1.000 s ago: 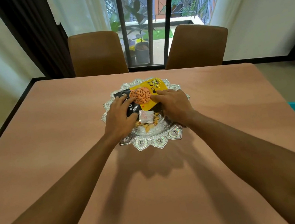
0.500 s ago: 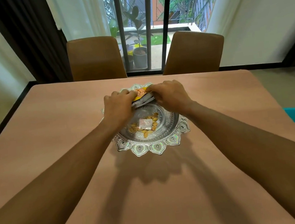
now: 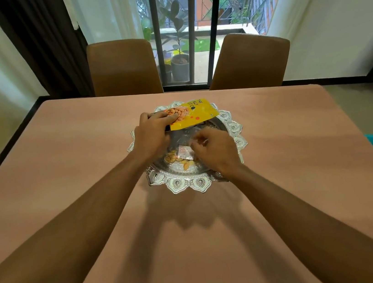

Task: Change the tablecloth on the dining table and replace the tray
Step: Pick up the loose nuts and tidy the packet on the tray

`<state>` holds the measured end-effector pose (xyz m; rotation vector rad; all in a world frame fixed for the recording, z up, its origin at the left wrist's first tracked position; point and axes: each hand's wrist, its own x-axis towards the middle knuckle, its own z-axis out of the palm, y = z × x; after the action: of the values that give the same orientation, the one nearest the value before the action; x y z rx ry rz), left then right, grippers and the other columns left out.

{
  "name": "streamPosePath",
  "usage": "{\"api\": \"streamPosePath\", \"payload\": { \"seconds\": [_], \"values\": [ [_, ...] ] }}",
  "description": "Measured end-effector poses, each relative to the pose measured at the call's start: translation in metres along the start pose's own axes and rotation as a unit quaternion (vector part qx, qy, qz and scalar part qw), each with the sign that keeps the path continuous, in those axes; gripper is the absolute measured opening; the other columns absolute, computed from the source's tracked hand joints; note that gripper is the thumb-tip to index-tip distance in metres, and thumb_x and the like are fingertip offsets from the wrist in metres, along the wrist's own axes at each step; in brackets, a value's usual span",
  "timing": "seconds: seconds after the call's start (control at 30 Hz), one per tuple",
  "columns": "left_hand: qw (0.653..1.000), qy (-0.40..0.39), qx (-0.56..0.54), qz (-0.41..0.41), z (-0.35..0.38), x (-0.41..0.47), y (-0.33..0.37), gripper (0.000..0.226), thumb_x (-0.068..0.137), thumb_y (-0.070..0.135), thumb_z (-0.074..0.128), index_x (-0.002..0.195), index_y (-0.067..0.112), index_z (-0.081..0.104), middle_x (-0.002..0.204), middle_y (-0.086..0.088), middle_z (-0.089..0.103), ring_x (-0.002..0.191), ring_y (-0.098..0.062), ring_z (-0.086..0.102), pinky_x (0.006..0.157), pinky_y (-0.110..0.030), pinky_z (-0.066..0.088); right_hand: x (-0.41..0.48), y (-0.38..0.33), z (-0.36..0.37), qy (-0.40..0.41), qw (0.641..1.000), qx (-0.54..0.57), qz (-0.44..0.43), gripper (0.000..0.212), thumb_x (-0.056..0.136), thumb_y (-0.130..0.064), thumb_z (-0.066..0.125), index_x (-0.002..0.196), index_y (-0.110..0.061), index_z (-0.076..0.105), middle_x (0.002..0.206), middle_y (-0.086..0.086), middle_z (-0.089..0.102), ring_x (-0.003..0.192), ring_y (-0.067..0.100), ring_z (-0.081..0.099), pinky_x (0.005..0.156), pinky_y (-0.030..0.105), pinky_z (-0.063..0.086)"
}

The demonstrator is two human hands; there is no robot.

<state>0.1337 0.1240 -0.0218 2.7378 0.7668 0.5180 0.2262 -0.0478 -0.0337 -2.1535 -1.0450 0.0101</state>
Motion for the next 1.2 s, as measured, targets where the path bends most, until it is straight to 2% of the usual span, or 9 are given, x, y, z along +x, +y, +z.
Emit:
{"api": "streamPosePath", "payload": {
  "seconds": [0.1, 0.2, 0.37, 0.5, 0.57, 0.67, 0.87, 1.03, 1.2],
  "values": [
    [1.000, -0.022, 0.007, 0.007, -0.004, 0.001, -0.004, 0.046, 0.095, 0.028, 0.063, 0.139, 0.039, 0.056, 0.145, 0.008, 0.053, 0.116, -0.025, 0.040, 0.079, -0.039, 0.048, 0.005, -0.003, 0.006, -0.101, 0.992, -0.051, -0.061, 0.025, 0.084, -0.031, 0.073, 0.105, -0.018, 0.078, 0.106, 0.007, 0.065, 0.101, 0.028, 0.059, 0.080, 0.038, 0.051],
    [0.999, -0.032, 0.001, 0.014, -0.006, 0.001, -0.006, 0.047, 0.093, 0.029, 0.065, 0.138, 0.040, 0.056, 0.145, 0.008, 0.052, 0.116, -0.025, 0.040, 0.080, -0.038, 0.048, 0.009, -0.001, 0.013, -0.148, 0.980, -0.114, -0.064, 0.034, 0.083, -0.044, 0.072, 0.104, -0.018, 0.073, 0.105, 0.011, 0.062, 0.105, 0.033, 0.054, 0.082, 0.038, 0.048],
    [0.999, -0.035, -0.003, 0.012, -0.008, 0.002, -0.007, 0.046, 0.094, 0.032, 0.064, 0.139, 0.039, 0.056, 0.145, 0.008, 0.052, 0.118, -0.025, 0.039, 0.081, -0.036, 0.044, 0.008, -0.002, 0.013, -0.116, 0.988, -0.081, -0.068, 0.034, 0.083, -0.036, 0.075, 0.111, -0.017, 0.072, 0.106, 0.008, 0.059, 0.105, 0.027, 0.051, 0.079, 0.036, 0.043],
    [0.999, -0.041, -0.006, 0.014, -0.009, 0.001, -0.006, 0.048, 0.092, 0.038, 0.066, 0.139, 0.037, 0.056, 0.145, 0.007, 0.052, 0.121, -0.025, 0.039, 0.083, -0.038, 0.046, 0.004, -0.002, 0.004, -0.103, 0.989, -0.033, -0.101, 0.017, 0.085, -0.027, 0.071, 0.098, -0.016, 0.077, 0.098, 0.001, 0.065, 0.095, 0.026, 0.058, 0.072, 0.033, 0.042],
    [0.999, -0.046, -0.016, 0.012, -0.010, 0.000, -0.006, 0.049, 0.090, 0.040, 0.065, 0.139, 0.037, 0.056, 0.145, 0.007, 0.052, 0.121, -0.026, 0.038, 0.085, -0.040, 0.048, 0.006, -0.005, -0.005, -0.112, 0.990, 0.027, -0.081, 0.014, 0.086, -0.029, 0.072, 0.092, -0.018, 0.078, 0.089, -0.002, 0.071, 0.084, 0.020, 0.064, 0.071, 0.037, 0.051],
    [0.999, -0.040, -0.034, 0.008, -0.010, -0.001, -0.007, 0.056, 0.086, 0.051, 0.068, 0.139, 0.034, 0.056, 0.143, 0.007, 0.054, 0.119, -0.024, 0.039, 0.086, -0.042, 0.048, 0.018, -0.012, -0.014, -0.061, 0.995, 0.072, -0.038, 0.019, 0.089, -0.038, 0.070, 0.084, -0.022, 0.078, 0.071, -0.008, 0.070, 0.066, 0.012, 0.064, 0.062, 0.037, 0.053],
    [0.993, -0.004, -0.112, -0.026, -0.007, -0.005, -0.003, 0.080, 0.078, 0.049, 0.068, 0.148, 0.029, 0.035, 0.119, -0.009, 0.063, 0.111, -0.030, 0.049, 0.079, -0.040, 0.047, 0.066, -0.026, -0.014, -0.007, 0.998, 0.051, 0.020, 0.016, 0.089, -0.030, 0.073, 0.095, -0.017, 0.082, 0.081, 0.002, 0.076, 0.071, 0.019, 0.067, 0.068, 0.041, 0.057],
    [0.997, 0.001, -0.011, 0.075, -0.005, -0.007, -0.008, 0.079, 0.086, 0.051, 0.068, 0.154, 0.032, 0.032, 0.152, -0.012, 0.039, 0.117, -0.038, 0.049, 0.085, -0.048, 0.051, 0.094, -0.038, -0.008, -0.113, 0.989, 0.042, 0.083, 0.018, 0.092, -0.025, 0.071, 0.103, -0.014, 0.079, 0.088, 0.006, 0.077, 0.079, 0.022, 0.073, 0.077, 0.046, 0.062],
    [0.994, -0.009, 0.005, 0.106, 0.001, -0.009, -0.017, 0.058, 0.090, 0.054, 0.059, 0.141, 0.027, 0.056, 0.144, -0.005, 0.054, 0.114, -0.036, 0.048, 0.083, -0.043, 0.050, 0.097, -0.047, -0.001, -0.187, 0.975, 0.048, 0.112, 0.023, 0.096, -0.007, 0.057, 0.099, -0.004, 0.079, 0.081, 0.013, 0.072, 0.071, 0.023, 0.064, 0.078, 0.043, 0.059]
  ]
}}
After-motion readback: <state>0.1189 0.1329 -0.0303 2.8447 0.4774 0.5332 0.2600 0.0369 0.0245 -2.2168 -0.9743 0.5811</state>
